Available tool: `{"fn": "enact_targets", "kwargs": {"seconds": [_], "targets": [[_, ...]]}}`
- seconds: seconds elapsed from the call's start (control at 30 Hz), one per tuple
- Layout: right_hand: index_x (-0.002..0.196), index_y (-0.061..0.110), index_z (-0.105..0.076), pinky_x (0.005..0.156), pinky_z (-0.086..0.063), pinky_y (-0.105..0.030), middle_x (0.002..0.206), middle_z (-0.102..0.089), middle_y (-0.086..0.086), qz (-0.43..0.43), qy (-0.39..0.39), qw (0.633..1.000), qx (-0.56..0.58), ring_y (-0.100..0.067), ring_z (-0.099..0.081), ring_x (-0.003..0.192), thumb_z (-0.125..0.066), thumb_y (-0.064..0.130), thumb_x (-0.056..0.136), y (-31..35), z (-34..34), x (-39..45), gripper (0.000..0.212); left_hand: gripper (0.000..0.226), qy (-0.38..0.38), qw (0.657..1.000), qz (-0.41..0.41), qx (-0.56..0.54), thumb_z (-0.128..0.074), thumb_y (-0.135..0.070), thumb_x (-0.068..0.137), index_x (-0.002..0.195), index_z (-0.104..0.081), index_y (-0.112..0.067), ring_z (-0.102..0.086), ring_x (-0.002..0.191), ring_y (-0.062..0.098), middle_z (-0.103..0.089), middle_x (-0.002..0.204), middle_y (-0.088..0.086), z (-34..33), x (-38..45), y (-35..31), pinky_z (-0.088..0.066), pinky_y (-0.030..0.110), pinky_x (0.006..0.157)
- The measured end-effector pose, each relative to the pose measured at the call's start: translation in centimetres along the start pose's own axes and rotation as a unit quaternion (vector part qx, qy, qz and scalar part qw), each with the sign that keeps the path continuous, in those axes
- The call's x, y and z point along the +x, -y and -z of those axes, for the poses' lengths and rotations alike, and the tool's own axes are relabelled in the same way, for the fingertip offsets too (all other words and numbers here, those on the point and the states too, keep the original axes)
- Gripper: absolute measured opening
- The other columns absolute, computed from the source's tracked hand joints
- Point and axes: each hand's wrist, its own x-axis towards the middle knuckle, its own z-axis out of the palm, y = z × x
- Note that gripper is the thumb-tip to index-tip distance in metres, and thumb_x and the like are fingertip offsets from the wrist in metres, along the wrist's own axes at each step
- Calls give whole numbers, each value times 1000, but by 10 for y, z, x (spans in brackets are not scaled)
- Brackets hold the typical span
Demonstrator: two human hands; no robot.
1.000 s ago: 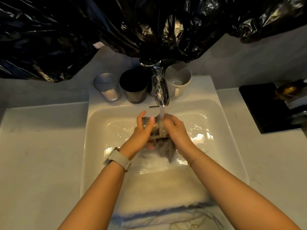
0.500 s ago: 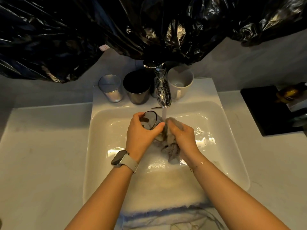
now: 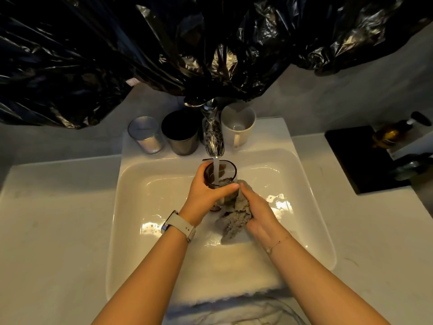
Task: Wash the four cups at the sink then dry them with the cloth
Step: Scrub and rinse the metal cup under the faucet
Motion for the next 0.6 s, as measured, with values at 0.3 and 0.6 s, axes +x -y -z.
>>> {"fn": "enact_targets", "kwargs": {"seconds": [0.3,0.6], "targets": [[111,9,-68,89,-55,-51,100,-73,-18,54,-34,993,-100,-35,-70,96,-72,28,85,7,25,-1,32,74,-9,998,-20,64,-89,-20,67,130,-49,-27,-58,113,1,-61,124,-10,4,-2,-1,-50,17,93],[102,18,-70,81,-57,-40,94,-75,-8,105,-4,984,-142,-25,-72,86,-74,34,82,33,33,-35,26,65,50,896,30,441,-87,-44,65,115,-54,-20,-58,89,17,-61,102,-4,16,-10,-17,-47,27,73]]}}
